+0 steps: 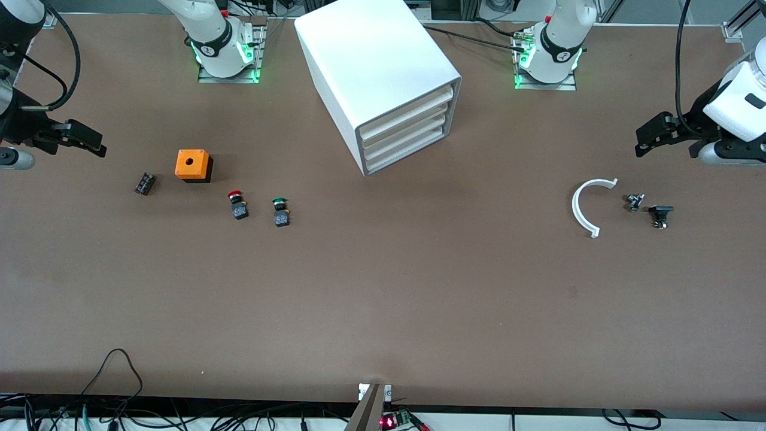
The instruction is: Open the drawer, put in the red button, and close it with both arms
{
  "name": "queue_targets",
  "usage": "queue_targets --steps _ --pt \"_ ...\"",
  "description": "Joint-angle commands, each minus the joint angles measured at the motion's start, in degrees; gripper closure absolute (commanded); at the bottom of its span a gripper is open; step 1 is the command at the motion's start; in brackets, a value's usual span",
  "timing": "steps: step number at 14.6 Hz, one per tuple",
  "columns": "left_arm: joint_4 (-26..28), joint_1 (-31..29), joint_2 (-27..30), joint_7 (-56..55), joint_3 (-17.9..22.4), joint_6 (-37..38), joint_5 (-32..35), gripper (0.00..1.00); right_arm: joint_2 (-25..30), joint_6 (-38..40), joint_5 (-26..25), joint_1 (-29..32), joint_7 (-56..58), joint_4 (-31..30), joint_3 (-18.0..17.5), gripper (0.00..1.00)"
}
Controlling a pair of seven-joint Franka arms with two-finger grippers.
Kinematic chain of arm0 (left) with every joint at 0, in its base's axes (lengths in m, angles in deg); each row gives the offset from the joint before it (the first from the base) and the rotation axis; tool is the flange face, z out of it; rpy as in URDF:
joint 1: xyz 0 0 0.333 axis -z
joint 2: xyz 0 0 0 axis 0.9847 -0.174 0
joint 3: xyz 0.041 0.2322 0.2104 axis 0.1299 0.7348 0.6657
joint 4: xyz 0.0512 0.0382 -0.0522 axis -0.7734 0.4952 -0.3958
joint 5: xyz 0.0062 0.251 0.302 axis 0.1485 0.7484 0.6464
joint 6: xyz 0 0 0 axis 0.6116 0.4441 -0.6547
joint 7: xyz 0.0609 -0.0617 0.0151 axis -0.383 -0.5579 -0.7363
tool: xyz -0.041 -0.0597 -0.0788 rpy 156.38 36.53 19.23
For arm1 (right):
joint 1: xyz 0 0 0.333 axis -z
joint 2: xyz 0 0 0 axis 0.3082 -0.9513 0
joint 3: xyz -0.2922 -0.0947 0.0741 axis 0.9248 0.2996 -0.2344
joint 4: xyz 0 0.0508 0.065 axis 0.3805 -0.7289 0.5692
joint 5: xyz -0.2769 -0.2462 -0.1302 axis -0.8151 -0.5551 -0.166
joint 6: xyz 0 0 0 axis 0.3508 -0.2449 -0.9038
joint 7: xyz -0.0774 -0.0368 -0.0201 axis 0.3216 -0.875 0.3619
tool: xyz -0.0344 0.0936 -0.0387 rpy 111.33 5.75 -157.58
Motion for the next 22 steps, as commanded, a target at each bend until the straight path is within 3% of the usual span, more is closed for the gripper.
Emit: queue_targets --steps 1,16,22 --pt "-1.03 0.04 0.03 1.25 -0.31 1.38 -0.01 0.00 -0.45 0.64 0.52 0.89 0.69 1.39 -0.79 0.00" --pt "-2.17 -0.14 -0.50 1.69 0.38 1.30 -0.98 0.00 -0.28 0.81 0.61 0.80 0.25 1.39 -0.88 0.00" --pt "-0.86 0.56 -5.41 1.78 -1.11 2.44 -0.54 0.00 -0.19 1.34 0.70 0.53 0.07 1.31 -0.88 0.00"
